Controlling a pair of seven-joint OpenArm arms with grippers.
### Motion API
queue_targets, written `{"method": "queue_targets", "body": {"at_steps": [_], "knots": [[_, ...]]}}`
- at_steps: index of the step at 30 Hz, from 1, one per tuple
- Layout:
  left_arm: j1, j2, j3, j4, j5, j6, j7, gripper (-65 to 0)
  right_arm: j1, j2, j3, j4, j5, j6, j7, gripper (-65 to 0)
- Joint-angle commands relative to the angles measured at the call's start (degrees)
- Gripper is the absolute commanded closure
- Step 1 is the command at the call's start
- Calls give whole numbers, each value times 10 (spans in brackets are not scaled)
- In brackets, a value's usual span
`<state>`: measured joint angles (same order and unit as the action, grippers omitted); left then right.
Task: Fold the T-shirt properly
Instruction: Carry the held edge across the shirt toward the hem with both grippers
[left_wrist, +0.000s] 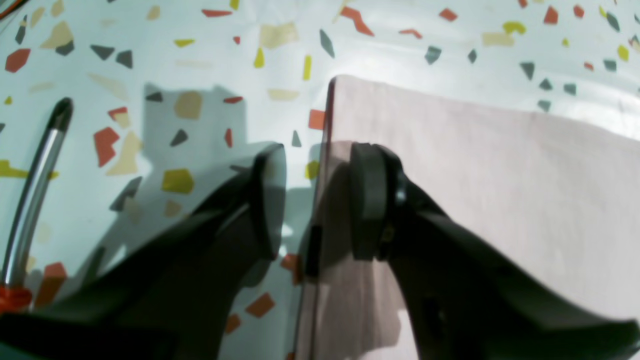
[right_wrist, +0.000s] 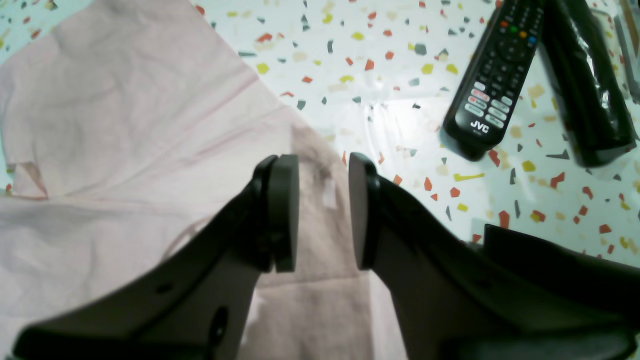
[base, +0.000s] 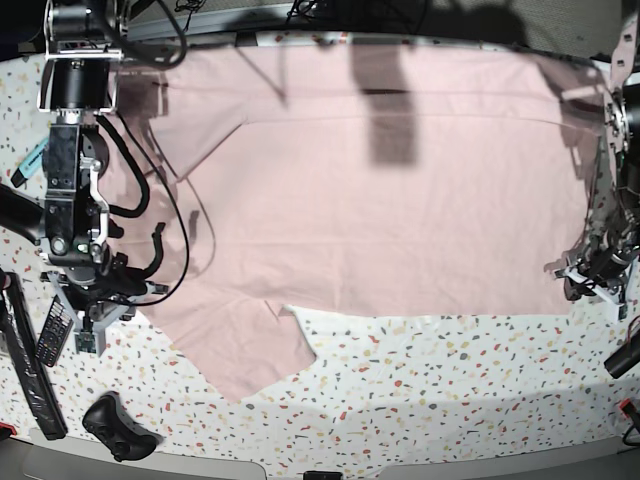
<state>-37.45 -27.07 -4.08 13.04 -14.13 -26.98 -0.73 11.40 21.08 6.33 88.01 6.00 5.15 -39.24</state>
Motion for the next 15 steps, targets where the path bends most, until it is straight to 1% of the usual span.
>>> {"method": "queue_targets", "body": {"at_steps": [1,3,6,9,11,13,15], "knots": [[-14,-3,-2,7,-3,-1,-6,-207,14,8,4,10,0,0,10,-171],[-14,2,-2,7,-2,-6,-6,-207,15,8,4,10,0,0,8,-171],[-14,9,-2,7,-2,-22,-3,-207,15,8,4,10,0,0,8,-171],[-14,14,-2,7,-2,-24,7,-207,15,8,4,10,0,0,9,-171],[-14,15,-2,7,-2,-27,19,-206,15,8,4,10,0,0,17,-171],[-14,15,-2,7,-2,-45,38,-199,15,8,4,10,0,0,32,-171],[-14,15,-2,7,-2,-49,60,-169,19,8,4,10,0,0,37,-171]]}}
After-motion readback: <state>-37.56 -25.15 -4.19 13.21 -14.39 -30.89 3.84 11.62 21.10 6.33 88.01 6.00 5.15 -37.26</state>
